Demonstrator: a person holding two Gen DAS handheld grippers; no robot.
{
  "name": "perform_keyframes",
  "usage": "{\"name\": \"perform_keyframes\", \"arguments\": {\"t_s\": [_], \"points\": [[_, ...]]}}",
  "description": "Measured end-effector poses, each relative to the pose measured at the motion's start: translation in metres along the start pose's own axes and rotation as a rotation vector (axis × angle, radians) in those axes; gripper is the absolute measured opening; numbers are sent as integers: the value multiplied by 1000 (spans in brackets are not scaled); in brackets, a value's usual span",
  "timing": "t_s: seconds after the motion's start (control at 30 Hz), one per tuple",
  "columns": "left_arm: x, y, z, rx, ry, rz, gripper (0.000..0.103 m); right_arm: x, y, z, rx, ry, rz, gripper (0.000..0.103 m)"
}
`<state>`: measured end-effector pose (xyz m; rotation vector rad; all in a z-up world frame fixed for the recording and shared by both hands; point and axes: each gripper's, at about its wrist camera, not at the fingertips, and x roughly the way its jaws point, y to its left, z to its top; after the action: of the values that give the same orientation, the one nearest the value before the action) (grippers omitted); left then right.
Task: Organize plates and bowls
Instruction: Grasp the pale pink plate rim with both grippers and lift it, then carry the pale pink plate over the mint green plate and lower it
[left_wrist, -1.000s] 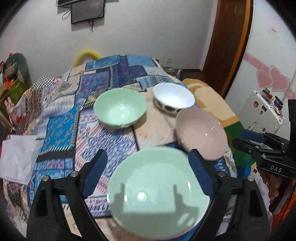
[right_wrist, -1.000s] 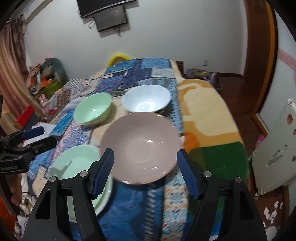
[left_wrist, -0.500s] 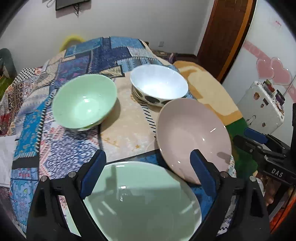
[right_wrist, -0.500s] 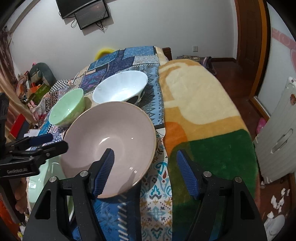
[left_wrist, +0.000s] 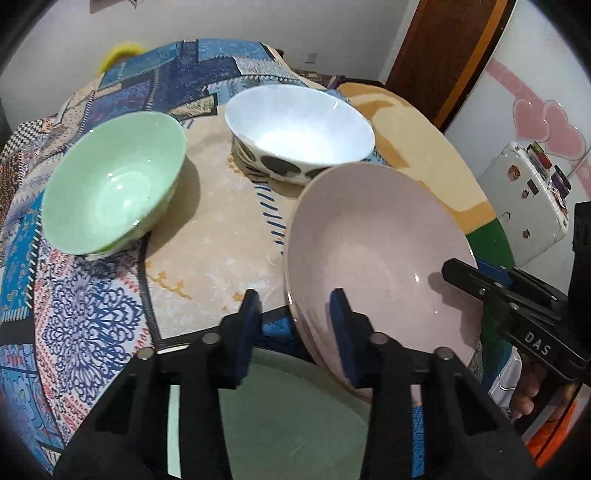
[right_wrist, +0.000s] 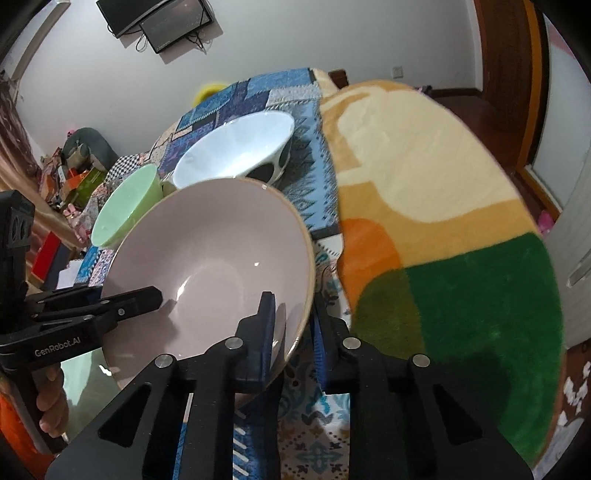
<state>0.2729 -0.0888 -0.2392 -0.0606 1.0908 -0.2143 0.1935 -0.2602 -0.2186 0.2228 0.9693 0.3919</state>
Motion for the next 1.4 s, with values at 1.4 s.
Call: {"name": "perform_keyframes", "arguments": {"t_s": [1.4], "points": [[-118,21,-36,-14,-141,-21,18,-65,112,3,-156,-143,1,16]]}}
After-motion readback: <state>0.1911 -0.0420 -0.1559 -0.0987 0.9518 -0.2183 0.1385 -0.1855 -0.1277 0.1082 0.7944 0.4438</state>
